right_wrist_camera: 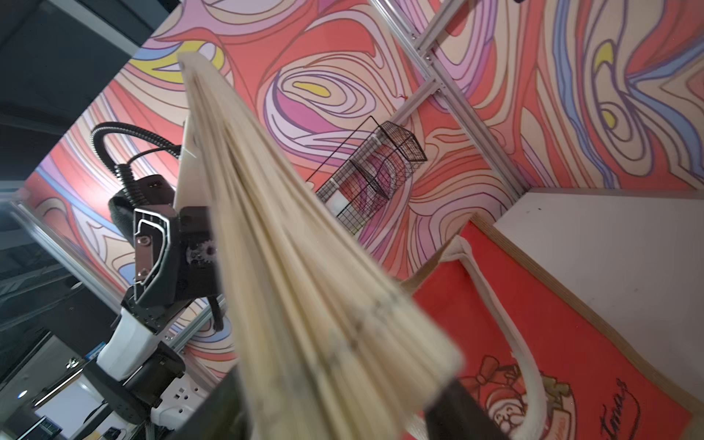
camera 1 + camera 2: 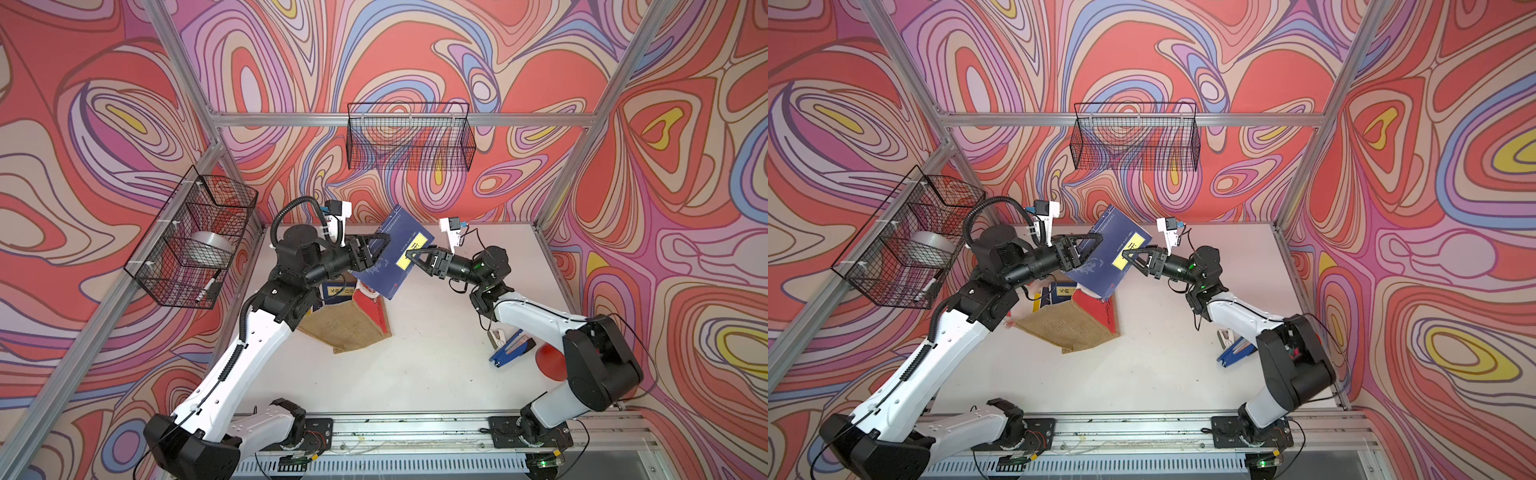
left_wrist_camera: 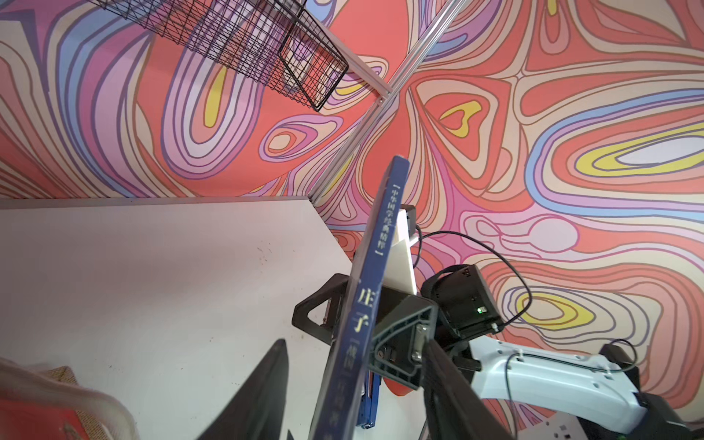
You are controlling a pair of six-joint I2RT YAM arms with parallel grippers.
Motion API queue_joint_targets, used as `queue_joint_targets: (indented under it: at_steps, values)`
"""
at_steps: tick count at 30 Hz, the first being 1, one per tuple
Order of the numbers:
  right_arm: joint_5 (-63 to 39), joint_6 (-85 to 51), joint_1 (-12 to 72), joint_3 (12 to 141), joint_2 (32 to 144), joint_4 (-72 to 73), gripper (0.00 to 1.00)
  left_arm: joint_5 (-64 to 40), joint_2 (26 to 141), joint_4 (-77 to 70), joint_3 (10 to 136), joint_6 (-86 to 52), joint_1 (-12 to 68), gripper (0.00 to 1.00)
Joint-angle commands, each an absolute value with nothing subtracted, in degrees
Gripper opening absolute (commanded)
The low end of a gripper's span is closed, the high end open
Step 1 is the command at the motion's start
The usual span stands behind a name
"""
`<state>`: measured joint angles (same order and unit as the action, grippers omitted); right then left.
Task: Put the books into the canvas bag
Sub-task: Pick up the book from the center of the board.
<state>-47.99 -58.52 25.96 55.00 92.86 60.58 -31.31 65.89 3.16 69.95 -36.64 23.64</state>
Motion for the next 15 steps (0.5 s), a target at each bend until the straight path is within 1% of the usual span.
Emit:
queue_joint_targets:
  at_steps: [1, 2, 4, 7, 15]
  values:
    - [-48.9, -72.6, 26.1, 57.2, 97.9, 83.7, 0.42, -33.4, 65.6, -1.7, 69.5, -38.3, 23.6, 0.0]
    - [-49.2, -74.3, 26.1, 57.9, 99.0, 85.4, 0.36, -33.3, 65.7, -1.6, 69.5, -38.2, 23.6, 0.0]
    - [-49.9, -73.9, 26.7, 58.5, 99.1, 85.4, 0.2, -33.2, 65.6, -1.5, 69.3, -38.0, 23.5, 0.0]
    - [-50.5, -73.7, 27.0, 58.2, 98.2, 85.4, 0.0, -32.7, 65.4, -0.7, 69.2, -37.4, 23.5, 0.0]
    - [-52.0, -73.2, 26.9, 58.2, 95.8, 82.7, 0.0, -33.6, 65.5, 0.8, 69.8, -35.6, 22.9, 0.0]
